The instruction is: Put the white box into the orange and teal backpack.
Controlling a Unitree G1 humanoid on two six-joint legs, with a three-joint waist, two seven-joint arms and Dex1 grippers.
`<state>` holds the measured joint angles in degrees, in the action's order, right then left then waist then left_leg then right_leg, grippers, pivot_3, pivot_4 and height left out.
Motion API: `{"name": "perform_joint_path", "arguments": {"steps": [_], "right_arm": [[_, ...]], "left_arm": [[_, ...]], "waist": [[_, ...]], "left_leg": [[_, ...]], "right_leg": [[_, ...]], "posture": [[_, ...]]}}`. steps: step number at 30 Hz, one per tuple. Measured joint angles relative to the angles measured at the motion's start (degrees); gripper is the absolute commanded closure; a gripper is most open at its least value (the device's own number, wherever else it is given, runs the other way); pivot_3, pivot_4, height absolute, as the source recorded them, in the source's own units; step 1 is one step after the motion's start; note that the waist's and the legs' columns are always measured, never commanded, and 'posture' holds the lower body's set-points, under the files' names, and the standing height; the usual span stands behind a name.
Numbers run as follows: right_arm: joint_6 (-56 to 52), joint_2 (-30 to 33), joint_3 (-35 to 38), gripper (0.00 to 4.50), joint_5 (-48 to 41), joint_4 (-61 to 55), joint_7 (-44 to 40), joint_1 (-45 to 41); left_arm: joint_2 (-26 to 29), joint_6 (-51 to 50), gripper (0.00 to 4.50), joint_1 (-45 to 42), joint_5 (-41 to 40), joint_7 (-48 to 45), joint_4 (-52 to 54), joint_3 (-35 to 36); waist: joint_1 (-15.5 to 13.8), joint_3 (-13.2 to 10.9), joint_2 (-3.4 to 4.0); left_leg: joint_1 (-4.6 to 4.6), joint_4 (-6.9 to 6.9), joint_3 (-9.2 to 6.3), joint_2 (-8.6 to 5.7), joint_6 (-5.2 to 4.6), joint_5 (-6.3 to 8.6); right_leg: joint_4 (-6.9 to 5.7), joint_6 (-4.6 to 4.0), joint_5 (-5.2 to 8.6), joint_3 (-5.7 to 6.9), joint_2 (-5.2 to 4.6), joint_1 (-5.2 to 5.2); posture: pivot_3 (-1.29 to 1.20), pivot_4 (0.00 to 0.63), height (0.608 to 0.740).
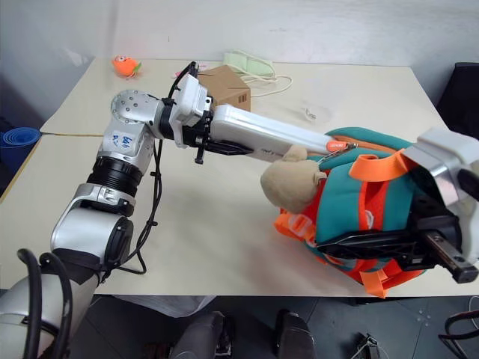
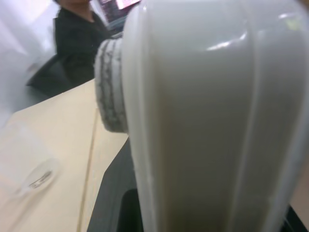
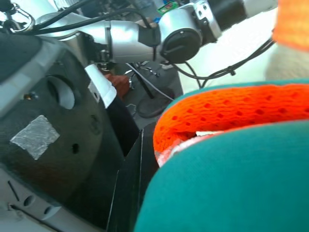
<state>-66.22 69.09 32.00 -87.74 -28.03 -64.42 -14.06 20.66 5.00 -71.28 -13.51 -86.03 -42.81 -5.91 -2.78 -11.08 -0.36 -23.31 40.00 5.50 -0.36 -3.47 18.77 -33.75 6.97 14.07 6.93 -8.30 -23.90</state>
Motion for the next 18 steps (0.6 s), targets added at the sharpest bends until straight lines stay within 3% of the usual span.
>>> {"name": "perform_joint_path", "arguments": {"steps": [5,9,16,18], "right_arm": [[0.5,-0.4,0.3,4.48,3.2,-0.4,-0.4,4.4],[1.9,-1.1,2.0,4.48,7.2,-2.1,-2.4,9.0],[7.0,-3.1,0.7,4.48,13.7,-4.6,-3.9,12.2],[7.8,-3.8,0.4,4.5,14.6,-4.6,-3.9,12.8]], "left_arm": [[2.8,-10.1,3.22,3.8,-3.4,-0.1,8.9,-4.0],[1.9,-12.7,3.22,4.1,-3.7,0.0,10.8,-4.7],[-10.4,-12.3,3.22,5.0,0.9,8.0,11.0,-9.0],[-13.2,-13.2,2.53,6.0,2.1,10.7,11.2,-10.2]], "waist": [[0.2,0.0,0.0],[0.0,0.0,0.0],[-0.3,0.0,0.0],[0.1,0.0,0.0]], "left_leg": [[0.03,0.08,-0.01,0.0,-0.03,-0.02],[0.05,0.1,-0.02,0.0,-0.06,-0.04],[0.06,0.11,-0.05,-0.11,-0.18,-0.04],[0.08,0.09,-0.03,-0.08,-0.15,-0.03]], "right_leg": [[-0.09,0.0,0.0,-0.04,0.0,0.04],[-0.09,0.01,-0.01,-0.03,-0.01,0.09],[0.02,0.14,-0.09,-0.04,-0.09,0.19],[0.02,0.13,-0.09,-0.06,-0.07,0.18]], "posture": [[0.0,0.15,0.74],[0.0,0.15,0.74],[0.0,0.15,0.74],[0.0,0.15,0.74]]}}
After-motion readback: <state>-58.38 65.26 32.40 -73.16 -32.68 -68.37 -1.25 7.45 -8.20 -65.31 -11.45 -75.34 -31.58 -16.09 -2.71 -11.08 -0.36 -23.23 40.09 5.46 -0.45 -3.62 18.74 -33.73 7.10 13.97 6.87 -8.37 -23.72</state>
